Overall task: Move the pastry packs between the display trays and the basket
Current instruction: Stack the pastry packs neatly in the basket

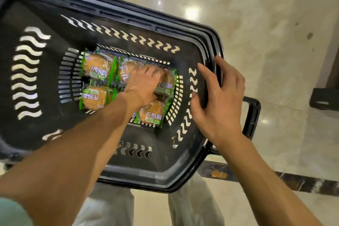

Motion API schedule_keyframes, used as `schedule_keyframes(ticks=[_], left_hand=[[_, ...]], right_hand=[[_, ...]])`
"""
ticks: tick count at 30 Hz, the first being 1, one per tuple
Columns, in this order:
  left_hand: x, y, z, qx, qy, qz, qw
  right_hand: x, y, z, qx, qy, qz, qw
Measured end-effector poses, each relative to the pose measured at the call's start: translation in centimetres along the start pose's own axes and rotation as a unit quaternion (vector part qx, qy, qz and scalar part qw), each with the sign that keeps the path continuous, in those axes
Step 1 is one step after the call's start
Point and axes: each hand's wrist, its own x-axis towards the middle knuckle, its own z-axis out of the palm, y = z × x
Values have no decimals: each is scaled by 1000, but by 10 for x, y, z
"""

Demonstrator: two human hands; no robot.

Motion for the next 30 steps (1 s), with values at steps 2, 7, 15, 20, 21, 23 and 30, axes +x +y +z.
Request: schedule_keyframes(ticks=[2, 7, 15, 20, 21, 23, 30], left_hand=[[-48, -19, -36, -64, 38, -27, 997], [-227, -73, -161, -72, 177, -63, 980], [-507, -140, -338, -90, 469, -90, 874], [-651, -231, -365, -125, 568, -119, 805], [-674, -249, -369, -123, 578, -130, 796], [-715, -282, -376, -119, 596, -150, 780], [-773, -378, -415, -124, 655, -154, 730]], right_hand=[[-8, -16, -25, 5, -4, -2, 1000], [-13, -102, -132, 50, 4, -64, 997], [6, -363, -296, 131, 80, -181, 971], [9, -535, -334, 155, 153, -246, 945], [11, -564, -338, 164, 165, -254, 939], [14, -619, -342, 184, 181, -267, 929], [52, -731, -361, 180, 214, -286, 917]])
